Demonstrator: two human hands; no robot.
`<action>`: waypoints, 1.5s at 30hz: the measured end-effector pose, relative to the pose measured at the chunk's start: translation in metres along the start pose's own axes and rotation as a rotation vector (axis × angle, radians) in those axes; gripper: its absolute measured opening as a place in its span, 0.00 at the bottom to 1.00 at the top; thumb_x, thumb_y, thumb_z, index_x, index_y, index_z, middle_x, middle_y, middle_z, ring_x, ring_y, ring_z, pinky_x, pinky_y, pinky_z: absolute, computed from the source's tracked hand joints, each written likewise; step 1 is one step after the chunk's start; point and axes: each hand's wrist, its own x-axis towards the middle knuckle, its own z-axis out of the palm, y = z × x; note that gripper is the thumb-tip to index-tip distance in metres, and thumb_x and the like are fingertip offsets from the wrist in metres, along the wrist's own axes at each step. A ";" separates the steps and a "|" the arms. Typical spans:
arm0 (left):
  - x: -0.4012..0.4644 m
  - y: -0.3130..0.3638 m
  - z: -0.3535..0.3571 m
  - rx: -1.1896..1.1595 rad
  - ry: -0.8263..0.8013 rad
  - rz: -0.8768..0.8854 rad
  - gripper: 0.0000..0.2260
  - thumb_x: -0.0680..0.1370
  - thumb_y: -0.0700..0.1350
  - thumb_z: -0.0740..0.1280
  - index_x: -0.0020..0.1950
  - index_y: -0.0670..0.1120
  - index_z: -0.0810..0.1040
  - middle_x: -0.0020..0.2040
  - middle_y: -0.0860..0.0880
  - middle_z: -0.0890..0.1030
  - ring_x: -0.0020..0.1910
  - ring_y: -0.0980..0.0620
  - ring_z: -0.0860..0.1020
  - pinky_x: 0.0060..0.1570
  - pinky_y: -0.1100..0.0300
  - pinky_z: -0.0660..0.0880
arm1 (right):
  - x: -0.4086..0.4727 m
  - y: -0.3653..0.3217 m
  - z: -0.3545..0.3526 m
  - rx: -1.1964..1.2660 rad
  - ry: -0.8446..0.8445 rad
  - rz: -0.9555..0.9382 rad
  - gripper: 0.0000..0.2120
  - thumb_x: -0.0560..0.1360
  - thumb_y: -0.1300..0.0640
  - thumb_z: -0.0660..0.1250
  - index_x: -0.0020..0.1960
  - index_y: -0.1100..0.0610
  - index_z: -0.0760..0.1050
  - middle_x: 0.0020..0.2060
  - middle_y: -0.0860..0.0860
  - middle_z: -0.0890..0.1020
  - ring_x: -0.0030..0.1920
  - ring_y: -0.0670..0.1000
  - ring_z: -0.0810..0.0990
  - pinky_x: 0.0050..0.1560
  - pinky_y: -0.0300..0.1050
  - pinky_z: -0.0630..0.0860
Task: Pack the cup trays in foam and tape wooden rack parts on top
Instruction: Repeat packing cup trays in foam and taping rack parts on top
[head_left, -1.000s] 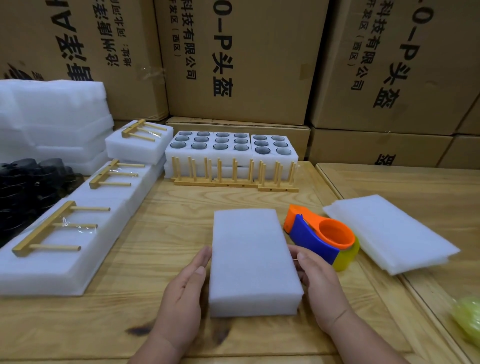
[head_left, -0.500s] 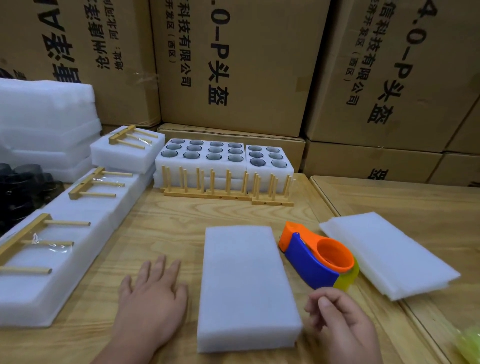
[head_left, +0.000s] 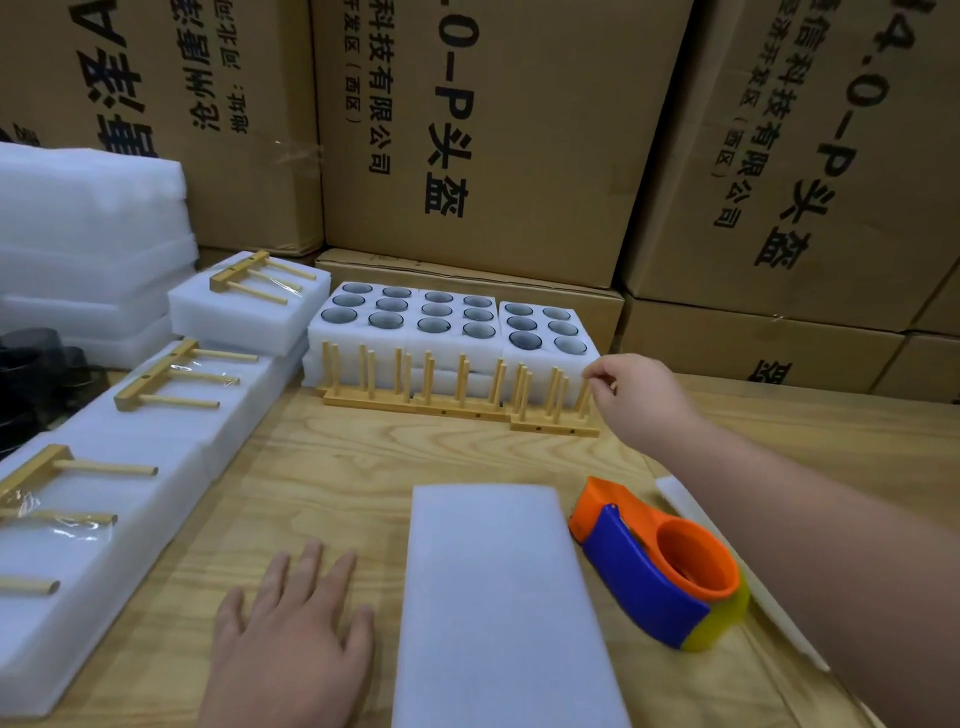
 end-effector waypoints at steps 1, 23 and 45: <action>0.000 0.002 -0.002 -0.007 -0.006 -0.002 0.28 0.79 0.67 0.48 0.79 0.70 0.46 0.82 0.62 0.41 0.82 0.57 0.43 0.78 0.46 0.45 | 0.012 0.002 0.003 -0.058 -0.036 0.015 0.15 0.81 0.58 0.59 0.61 0.50 0.81 0.50 0.47 0.83 0.47 0.53 0.80 0.48 0.50 0.80; 0.000 0.007 0.001 0.071 0.025 -0.116 0.42 0.59 0.68 0.34 0.76 0.74 0.53 0.81 0.65 0.47 0.81 0.59 0.50 0.76 0.49 0.48 | 0.076 -0.006 0.059 -0.623 -0.444 0.073 0.12 0.75 0.67 0.62 0.54 0.58 0.78 0.41 0.50 0.74 0.39 0.52 0.74 0.38 0.44 0.71; -0.011 -0.006 0.008 0.032 0.073 0.013 0.29 0.79 0.65 0.49 0.81 0.65 0.52 0.83 0.60 0.47 0.82 0.54 0.45 0.78 0.44 0.43 | -0.122 -0.059 -0.056 0.597 -0.306 0.098 0.06 0.76 0.58 0.74 0.45 0.49 0.87 0.36 0.45 0.87 0.34 0.38 0.81 0.34 0.30 0.74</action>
